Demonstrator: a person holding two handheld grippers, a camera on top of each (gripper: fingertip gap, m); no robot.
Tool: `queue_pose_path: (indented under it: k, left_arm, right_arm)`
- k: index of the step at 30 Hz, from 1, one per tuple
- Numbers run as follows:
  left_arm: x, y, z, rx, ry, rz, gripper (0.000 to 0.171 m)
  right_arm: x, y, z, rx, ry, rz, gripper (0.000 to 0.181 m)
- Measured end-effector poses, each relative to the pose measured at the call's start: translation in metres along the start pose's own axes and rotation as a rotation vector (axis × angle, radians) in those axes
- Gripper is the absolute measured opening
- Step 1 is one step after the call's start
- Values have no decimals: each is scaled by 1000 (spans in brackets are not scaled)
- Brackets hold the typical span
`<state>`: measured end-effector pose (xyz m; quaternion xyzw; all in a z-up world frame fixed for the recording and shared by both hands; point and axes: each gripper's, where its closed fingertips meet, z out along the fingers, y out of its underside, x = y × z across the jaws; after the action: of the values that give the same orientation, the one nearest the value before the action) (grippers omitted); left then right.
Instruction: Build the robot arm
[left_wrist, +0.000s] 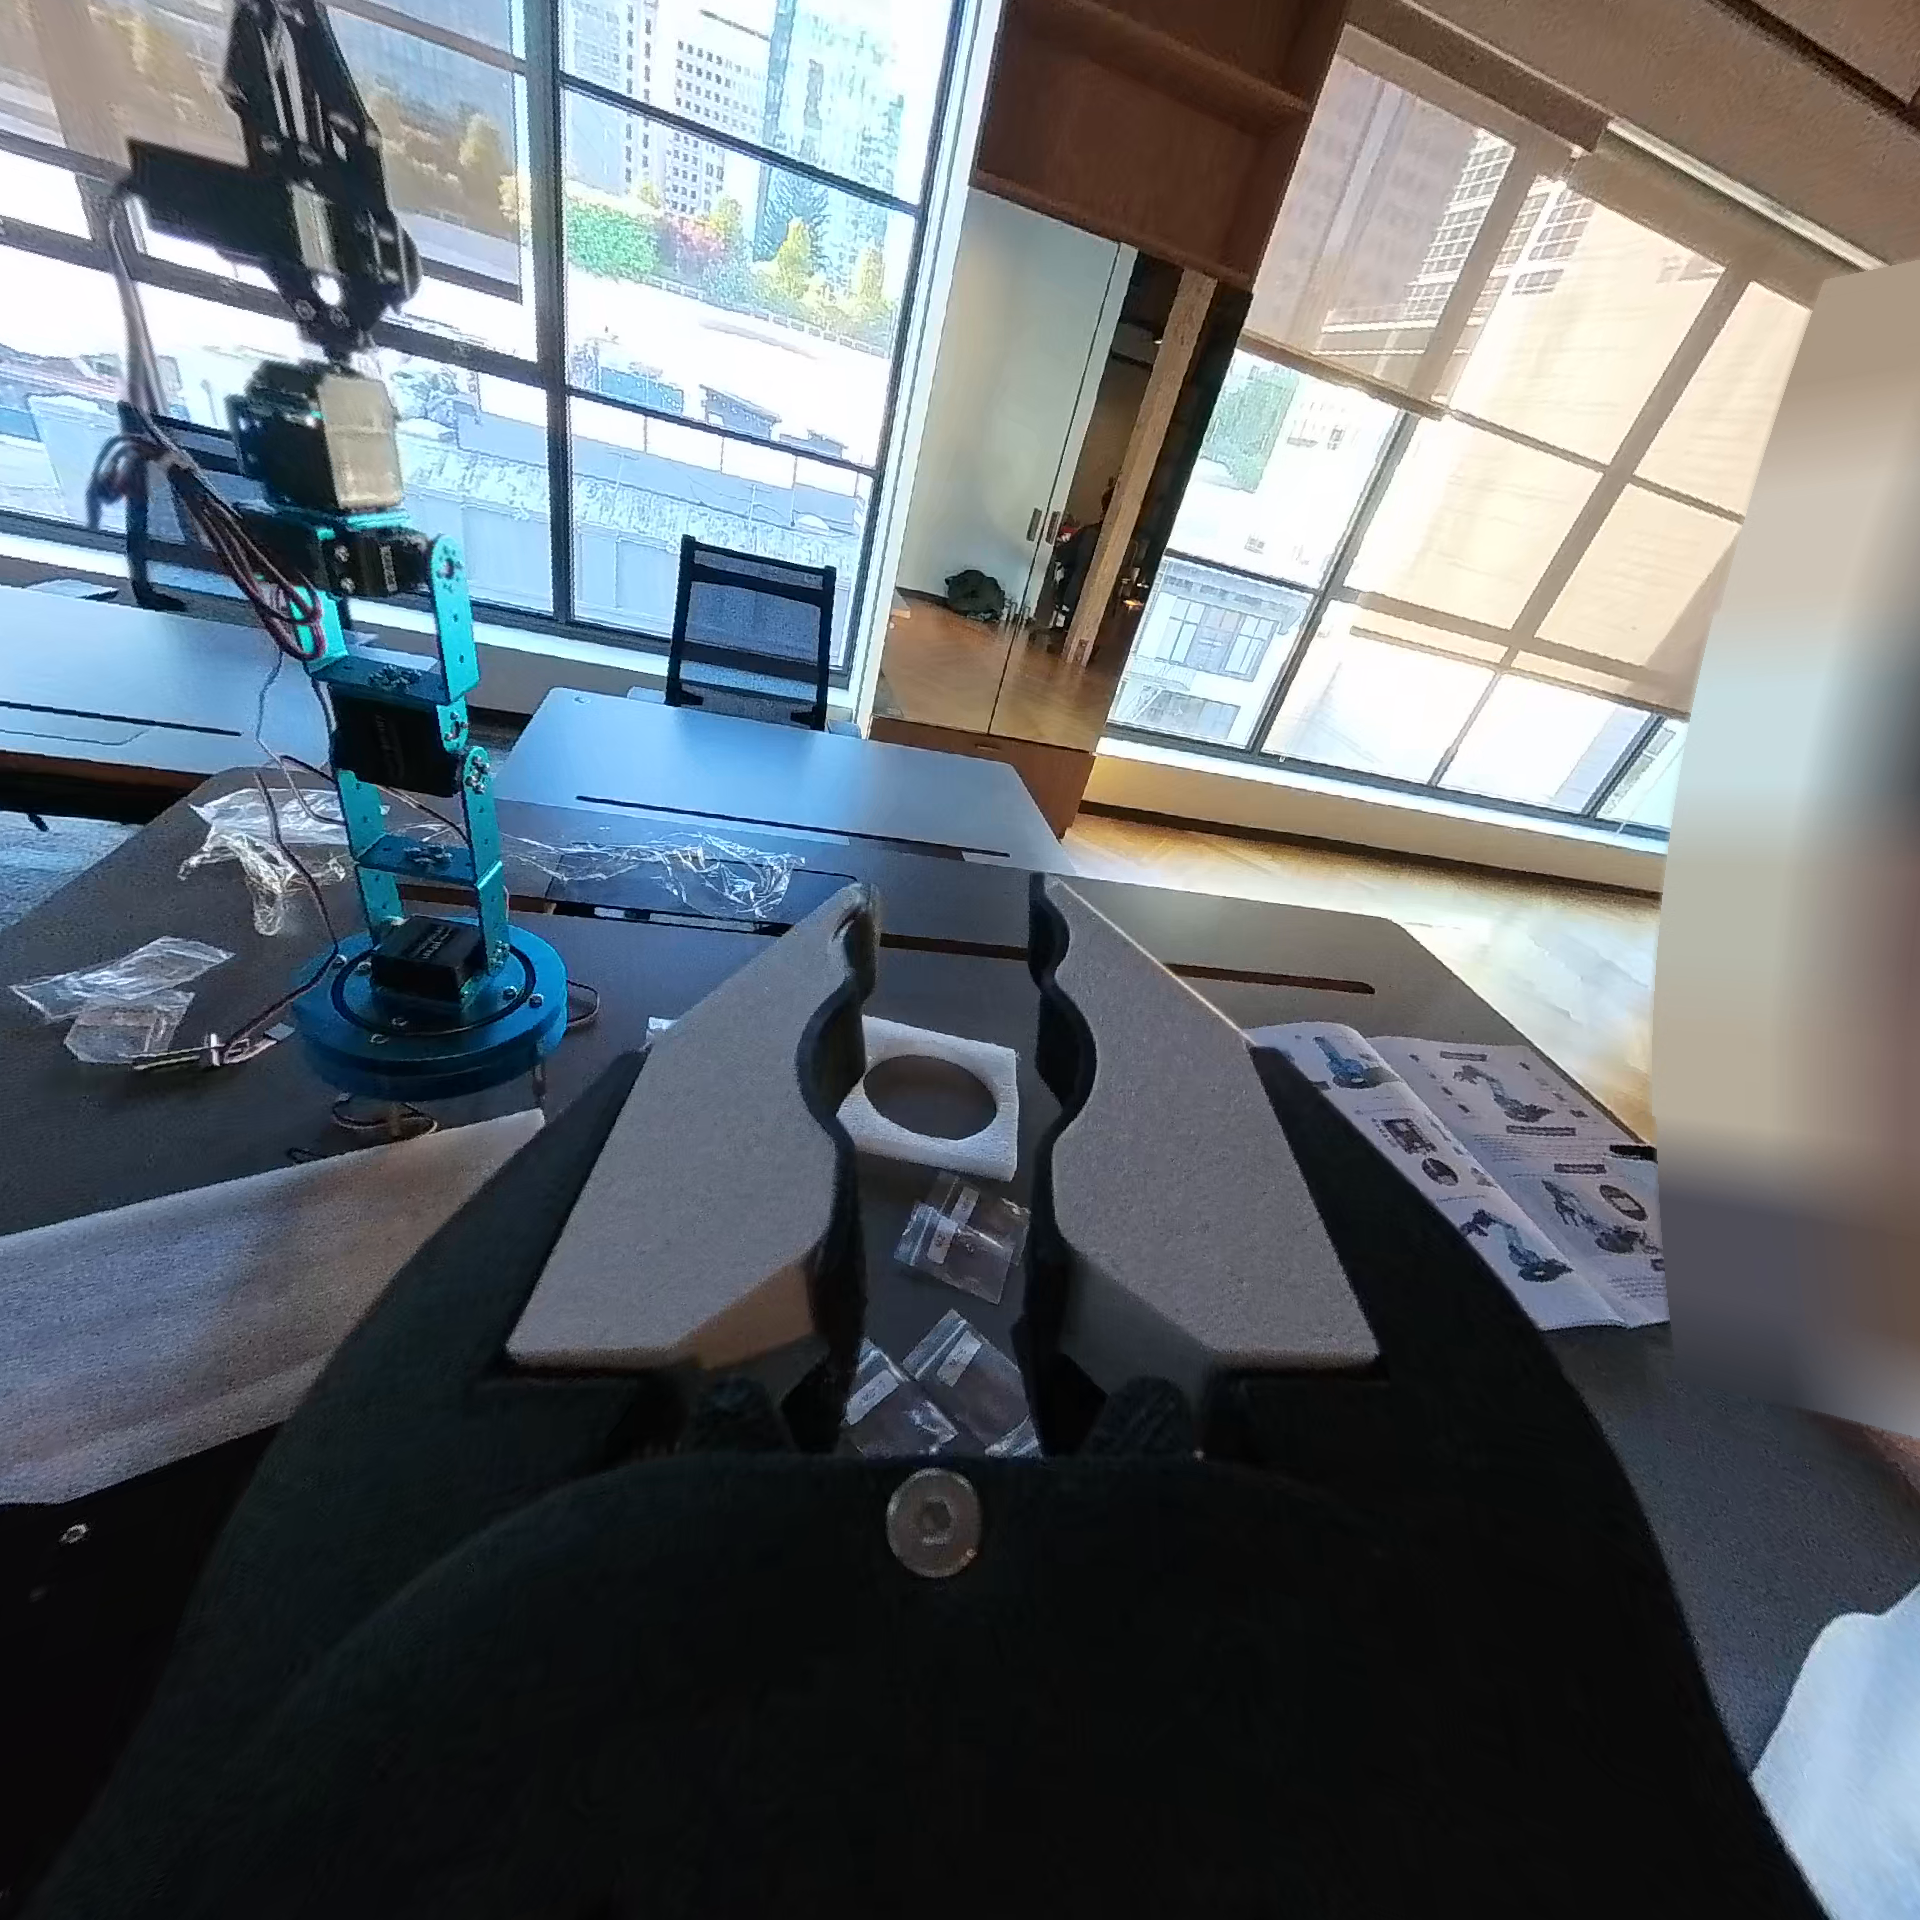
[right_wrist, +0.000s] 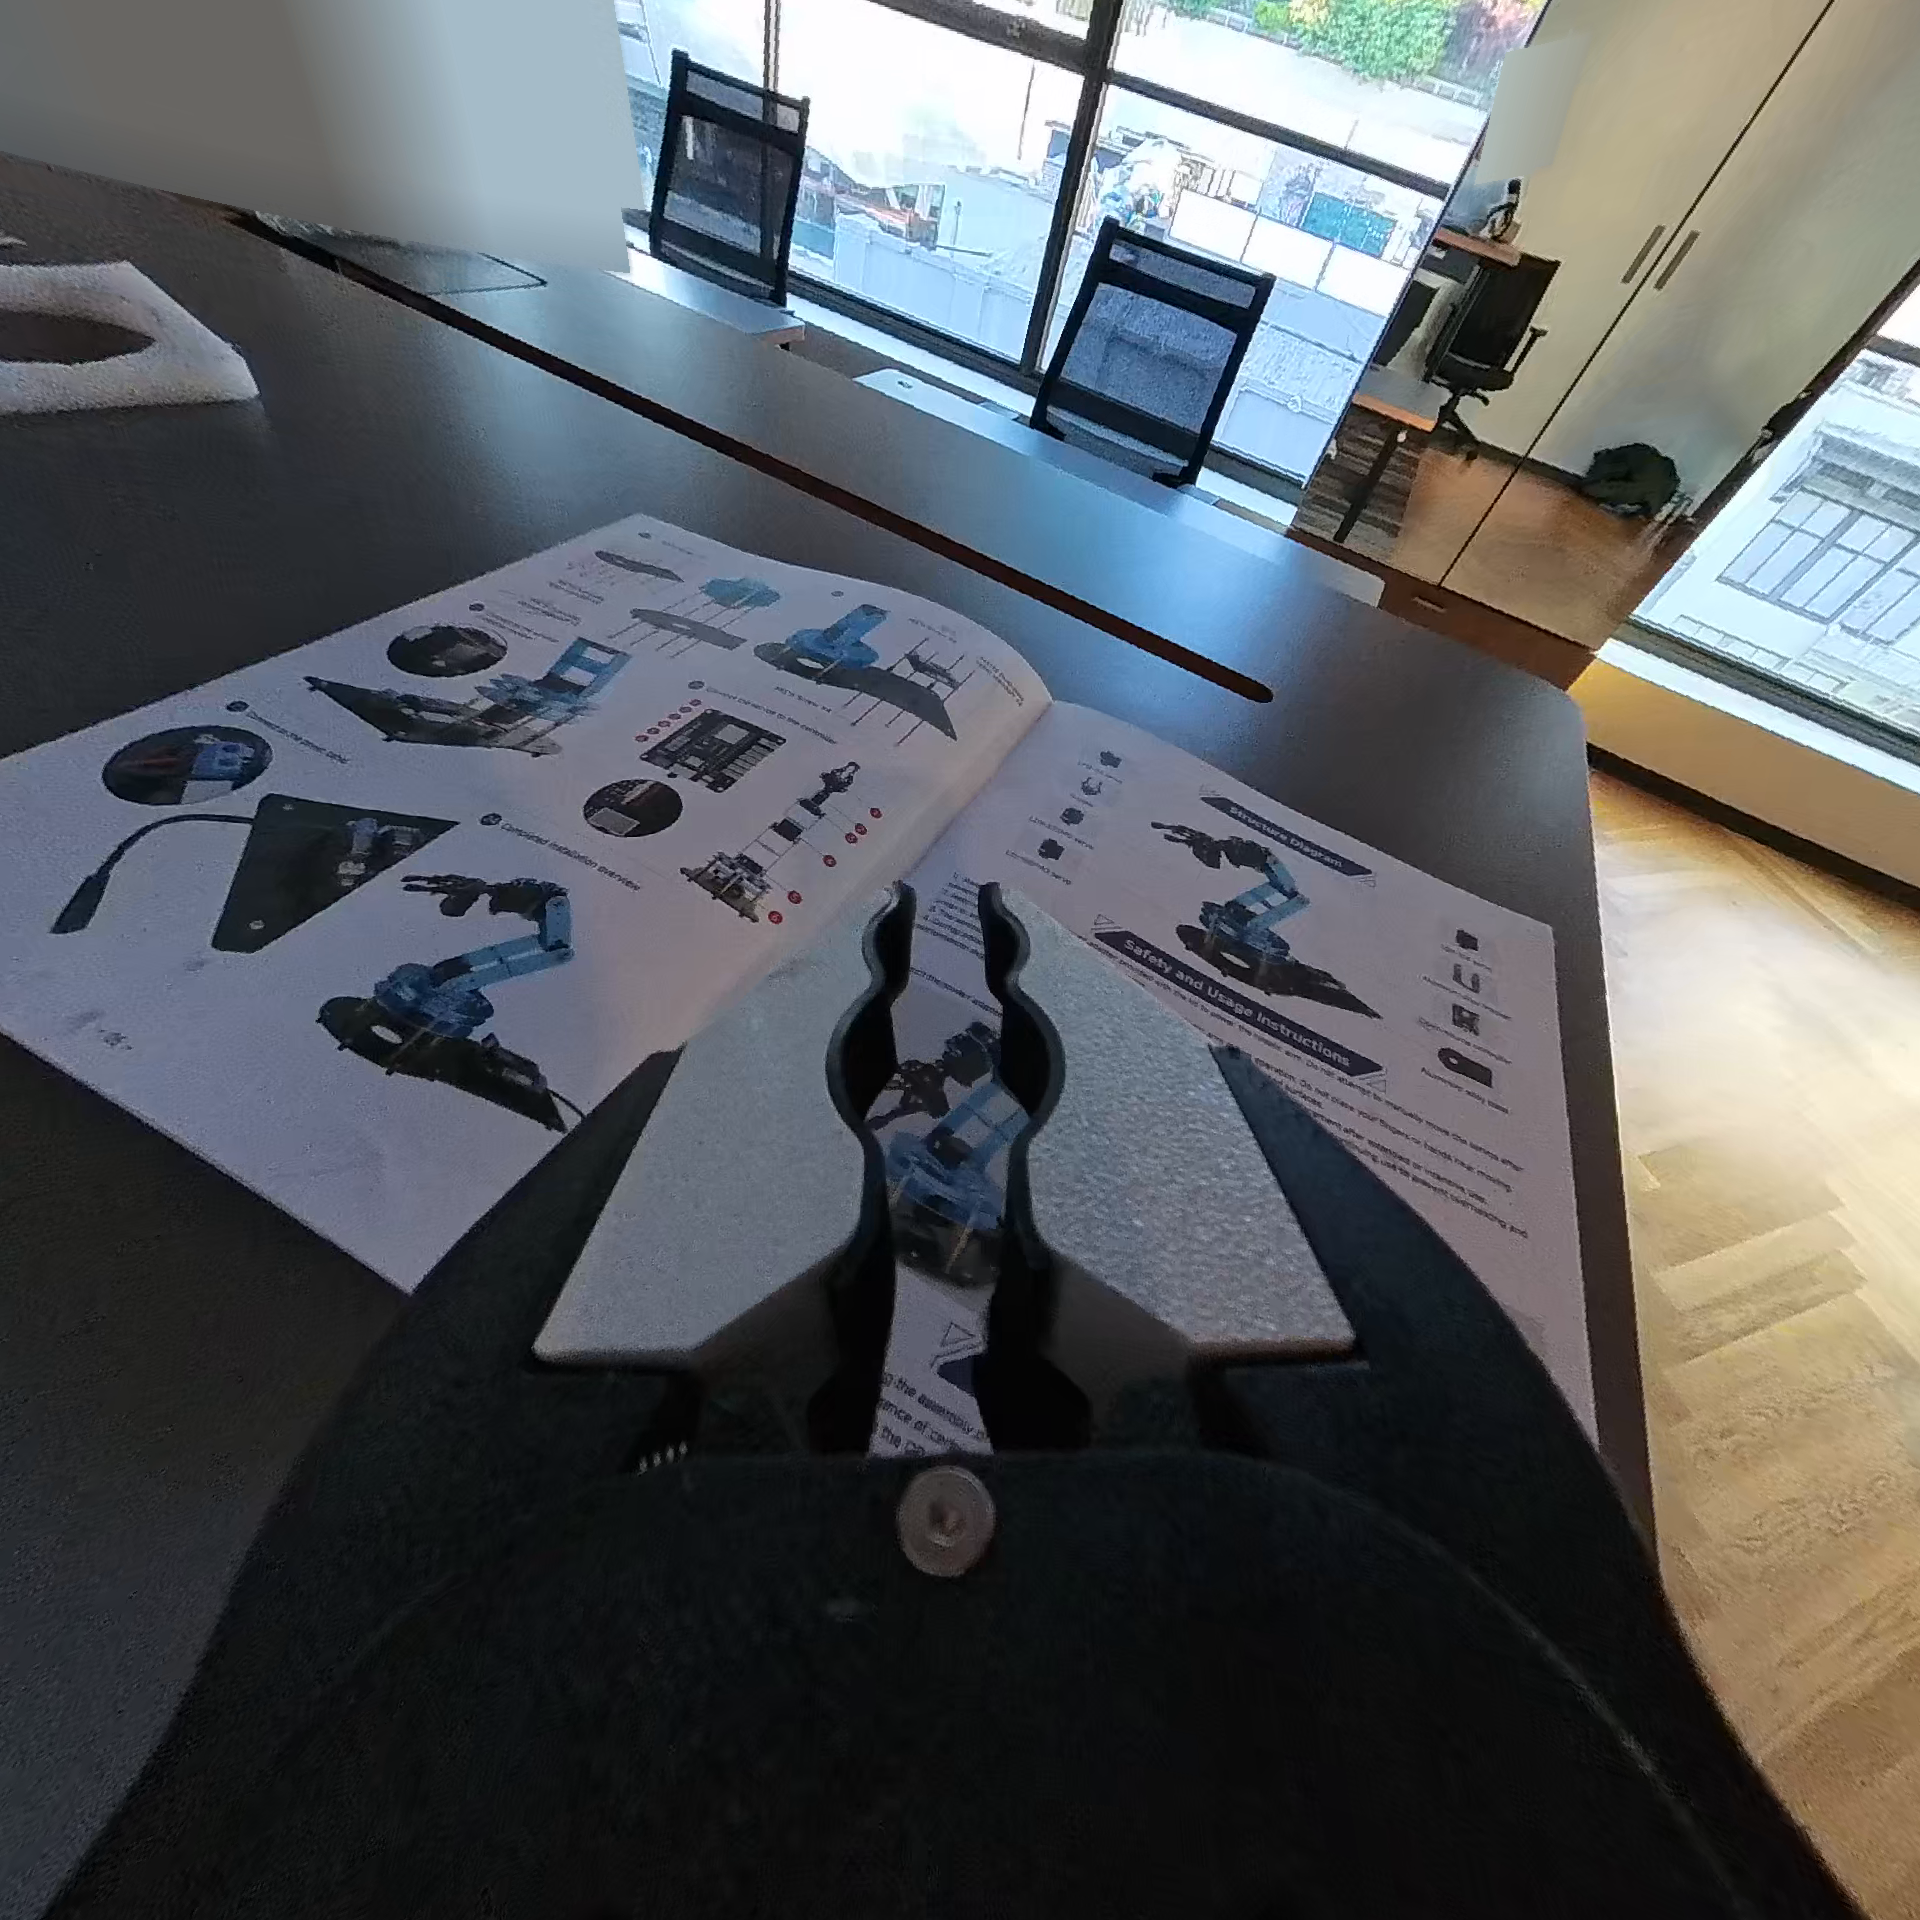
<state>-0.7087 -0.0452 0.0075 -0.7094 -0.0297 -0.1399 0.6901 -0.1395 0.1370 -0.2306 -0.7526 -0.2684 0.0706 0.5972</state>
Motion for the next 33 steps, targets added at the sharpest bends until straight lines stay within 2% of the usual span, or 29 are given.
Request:
queue_pose_path:
  k: [9, 16, 19, 24, 26, 28, 30, 33]
  left_arm:
    - [3, -2, -14, 1, -5, 16, 26]
    - [-15, 0, -24, -7, 47, 4, 25]
    - [-38, 13, -31, -27, 74, -11, 26]
    - [-103, 49, -30, -79, 100, 1, 27]
    - [-129, 63, -21, -133, 144, 16, 27]
    - [-154, 72, -8, -189, 194, 44, 26]
    - [-174, 76, 7, -225, 259, 70, 26]
    - [-200, 76, 35, -250, 362, 106, 29]
  right_arm:
    - [-6, 4, 2, -26, -12, -46, 11]
    - [7, -4, -4, 6, 40, -90, 11]
    - [12, -4, -5, 29, 40, -87, 10]
    - [5, -21, -2, 73, -9, 43, 13]
    - [-21, -46, 4, 98, -88, 72, 14]
    - [-63, -84, 15, 151, -191, 71, 15]
    - [-122, -124, 31, 185, -328, 74, 22]
    - [-230, -178, 59, 226, -559, 79, 27]
